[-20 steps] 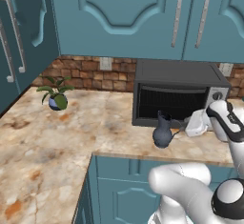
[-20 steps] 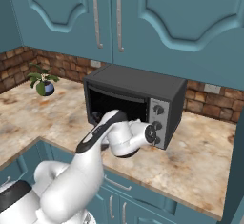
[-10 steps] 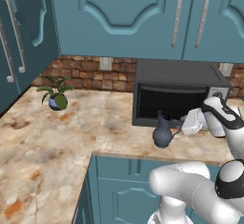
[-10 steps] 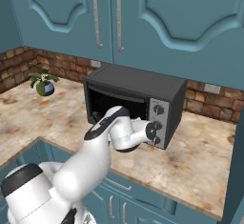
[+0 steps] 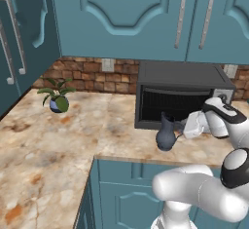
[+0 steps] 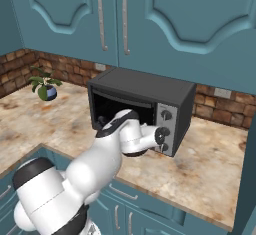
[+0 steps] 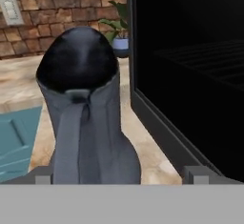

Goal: Move the tangerine and bar from the top shelf to the second highest shelf to make space. Then, place the pitcher from the counter on the cleared top shelf.

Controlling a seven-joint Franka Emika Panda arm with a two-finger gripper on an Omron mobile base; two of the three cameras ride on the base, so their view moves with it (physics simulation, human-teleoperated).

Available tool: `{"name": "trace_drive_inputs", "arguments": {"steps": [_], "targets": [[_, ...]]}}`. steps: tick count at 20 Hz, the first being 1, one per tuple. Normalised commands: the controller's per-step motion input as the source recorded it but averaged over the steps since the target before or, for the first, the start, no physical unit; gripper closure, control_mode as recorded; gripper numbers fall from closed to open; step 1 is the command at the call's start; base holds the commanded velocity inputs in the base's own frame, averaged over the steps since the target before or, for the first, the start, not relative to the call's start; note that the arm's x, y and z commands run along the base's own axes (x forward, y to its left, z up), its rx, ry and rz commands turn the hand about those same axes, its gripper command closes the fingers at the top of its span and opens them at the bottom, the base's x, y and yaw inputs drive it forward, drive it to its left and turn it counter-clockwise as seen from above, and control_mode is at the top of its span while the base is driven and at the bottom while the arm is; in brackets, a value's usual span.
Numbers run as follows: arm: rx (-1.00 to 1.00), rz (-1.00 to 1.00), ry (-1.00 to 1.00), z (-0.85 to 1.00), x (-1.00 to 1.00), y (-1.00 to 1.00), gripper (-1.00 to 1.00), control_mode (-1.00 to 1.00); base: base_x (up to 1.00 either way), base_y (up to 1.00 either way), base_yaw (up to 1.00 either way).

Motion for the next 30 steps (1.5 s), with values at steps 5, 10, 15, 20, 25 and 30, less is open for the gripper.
{"name": "trace_drive_inputs", "arguments": {"steps": [5,10,15,20,25,30], "targets": [[0.0,0.1,0.0,-0.13,0.02,0.03,-1.0,-1.0,0.0,0.0,0.0],[0.03,0.14,-0.05,-0.13,-0.08,0.24,-1.0,-1.0,0.0,0.0,0.0],[0.02,0.11,-0.06,-0.13,-0.09,0.4,-1.0,-1.0,0.0,0.0,0.0],[0.0,0.05,0.0,-0.08,-0.11,0.24,-1.0,-1.0,0.0,0.0,0.0],[0.0,0.05,0.0,-0.14,-0.28,0.06,1.0,-1.0,0.0,0.0,0.0],[0.0,0.02,0.0,-0.07,-0.07,0.05,1.0,-1.0,0.0,0.0,0.0]]}}
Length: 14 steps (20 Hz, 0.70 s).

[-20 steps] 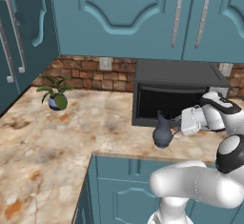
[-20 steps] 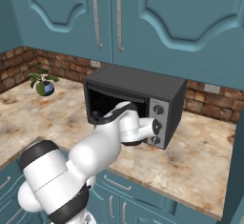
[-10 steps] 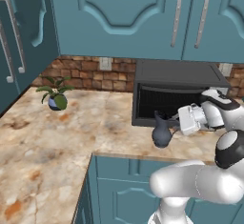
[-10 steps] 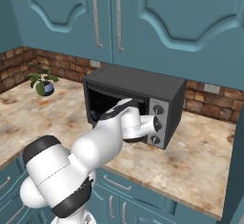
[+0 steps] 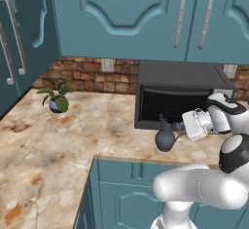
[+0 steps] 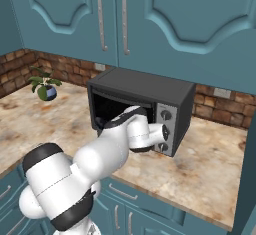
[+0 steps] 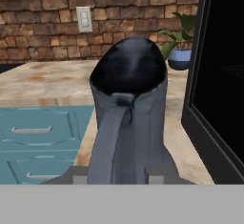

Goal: Move the tangerine and bar from the top shelf to the second highest shelf to make space. Then, place the pitcher from the counter on the cleared top shelf.

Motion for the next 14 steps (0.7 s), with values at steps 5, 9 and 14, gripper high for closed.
{"name": "trace_drive_inputs", "arguments": {"steps": [5,9,14], "targets": [[0.0,0.0,0.0,0.0,0.0,0.0,1.0,-1.0,0.0,0.0,0.0],[0.0,0.04,0.0,0.0,-0.08,0.02,1.0,-1.0,0.0,0.0,0.0],[0.0,0.01,-0.14,0.11,-0.32,0.23,1.0,-1.0,0.0,0.0,0.0]]}}
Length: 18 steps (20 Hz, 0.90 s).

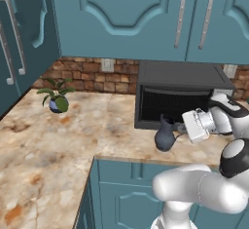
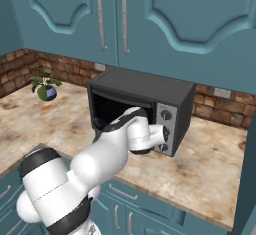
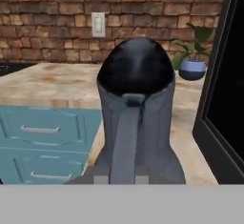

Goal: Move the tangerine and bar from the top shelf to the second highest shelf to make space. Then, place the pitcher from the counter on the cleared top shelf.

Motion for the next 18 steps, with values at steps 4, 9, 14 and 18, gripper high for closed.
{"name": "trace_drive_inputs", "arguments": {"steps": [4,9,14,18], "targets": [[0.0,0.0,-0.21,0.49,-0.42,0.35,1.0,-1.0,0.0,0.0,0.0],[-0.02,-0.1,-0.03,0.86,-0.49,0.44,1.0,-1.0,0.0,0.0,0.0],[-0.06,-0.27,0.12,0.87,-0.54,0.41,1.0,-1.0,0.0,0.0,0.0],[0.0,-0.43,0.03,0.64,-0.53,0.27,1.0,-1.0,0.0,0.0,0.0]]}}
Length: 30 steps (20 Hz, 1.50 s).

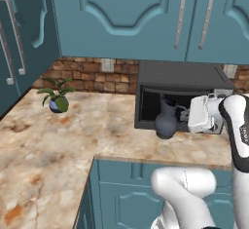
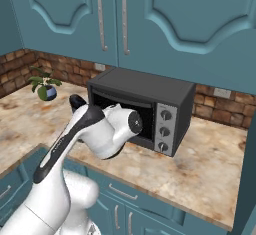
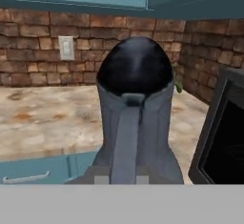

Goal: Move the tangerine and bar from the top shelf to the second highest shelf to make space. Then, place the pitcher from the counter on the cleared top shelf.

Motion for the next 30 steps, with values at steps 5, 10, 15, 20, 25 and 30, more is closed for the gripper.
{"name": "trace_drive_inputs", "arguments": {"steps": [5,10,15,20,25,30], "targets": [[0.0,-0.47,0.04,0.67,-0.35,0.23,1.0,-1.0,0.0,0.0,0.0],[0.0,-0.36,0.16,0.96,-0.25,0.24,1.0,-1.0,0.0,0.0,0.0],[0.0,-0.2,0.15,0.71,-0.24,0.0,1.0,-1.0,0.0,0.0,0.0],[-0.02,-0.11,0.03,0.06,-0.43,0.2,1.0,-1.0,0.0,0.0,0.0],[-0.05,-0.07,0.0,0.01,-0.42,0.12,1.0,-1.0,0.0,0.0,0.0],[0.0,-0.02,-0.01,0.0,-0.01,0.0,1.0,-1.0,0.0,0.0,0.0]]}}
